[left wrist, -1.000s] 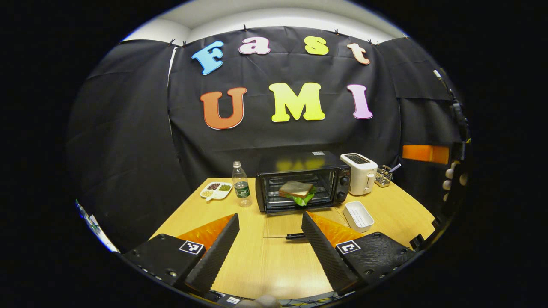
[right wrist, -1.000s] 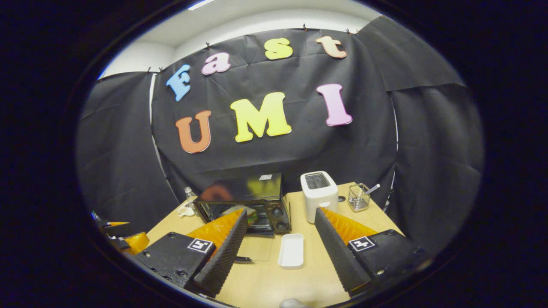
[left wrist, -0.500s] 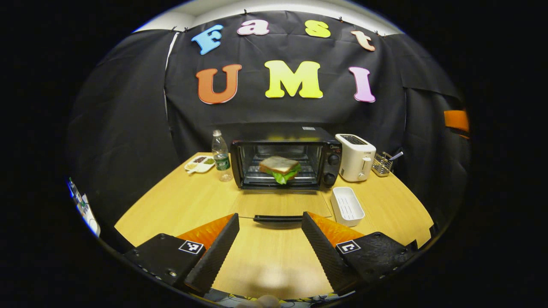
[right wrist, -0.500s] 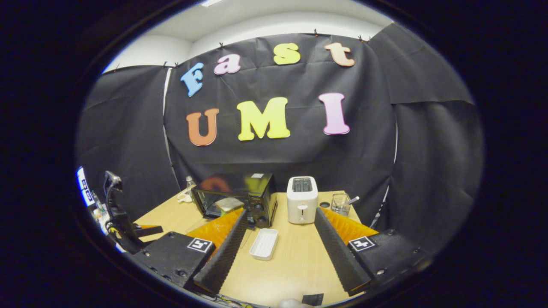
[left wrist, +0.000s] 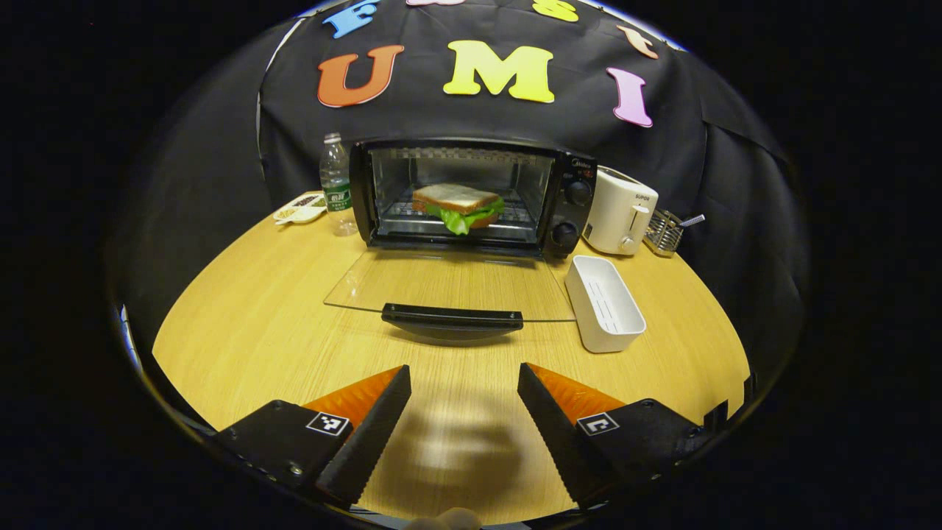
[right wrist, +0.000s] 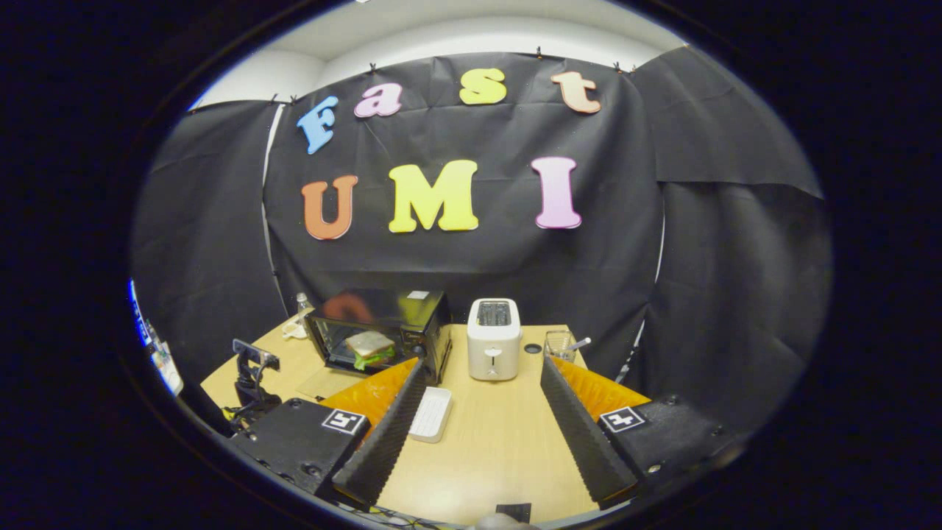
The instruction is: Open the electric oven with the left hand, put the food in, and close the electric oven.
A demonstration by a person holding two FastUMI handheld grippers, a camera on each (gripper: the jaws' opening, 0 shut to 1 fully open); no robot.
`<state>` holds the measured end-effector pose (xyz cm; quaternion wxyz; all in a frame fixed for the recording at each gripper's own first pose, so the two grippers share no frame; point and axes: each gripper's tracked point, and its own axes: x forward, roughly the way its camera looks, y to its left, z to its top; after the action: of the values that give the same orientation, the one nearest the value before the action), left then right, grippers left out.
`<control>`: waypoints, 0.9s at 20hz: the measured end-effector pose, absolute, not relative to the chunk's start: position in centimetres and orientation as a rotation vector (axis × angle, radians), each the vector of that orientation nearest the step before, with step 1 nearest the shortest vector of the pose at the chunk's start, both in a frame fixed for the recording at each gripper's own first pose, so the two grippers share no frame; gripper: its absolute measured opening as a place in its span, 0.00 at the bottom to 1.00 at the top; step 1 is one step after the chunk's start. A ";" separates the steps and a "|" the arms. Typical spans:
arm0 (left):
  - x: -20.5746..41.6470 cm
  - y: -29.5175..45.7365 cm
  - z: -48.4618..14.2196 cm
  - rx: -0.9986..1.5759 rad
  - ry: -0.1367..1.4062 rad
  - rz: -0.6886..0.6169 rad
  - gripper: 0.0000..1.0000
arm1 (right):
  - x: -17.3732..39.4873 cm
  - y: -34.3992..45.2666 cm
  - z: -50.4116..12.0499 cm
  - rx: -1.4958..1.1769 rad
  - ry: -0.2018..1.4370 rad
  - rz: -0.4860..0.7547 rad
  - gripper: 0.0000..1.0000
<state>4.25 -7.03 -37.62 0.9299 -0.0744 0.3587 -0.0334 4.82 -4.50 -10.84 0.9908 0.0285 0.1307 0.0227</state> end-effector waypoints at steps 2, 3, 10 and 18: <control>5.3 -6.9 -38.7 -0.135 0.746 -0.082 0.95 | 5.1 -4.4 -11.5 0.063 0.288 0.024 1.00; 5.9 -7.0 -39.1 -0.124 0.747 -0.086 0.95 | 5.2 -4.4 -11.7 0.068 0.297 0.014 1.00; 8.0 -7.2 -42.1 -0.080 0.801 -0.102 0.95 | 5.6 -4.3 -12.7 0.089 0.330 -0.048 1.00; 9.9 -6.4 -43.6 -0.073 0.813 -0.094 0.94 | 6.1 -4.2 -13.7 0.093 0.365 -0.077 1.00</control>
<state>9.95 -6.44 -43.59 0.9168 -0.0356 0.3952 -0.0455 6.14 -4.20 -13.68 0.9816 0.0464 0.1814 -0.0381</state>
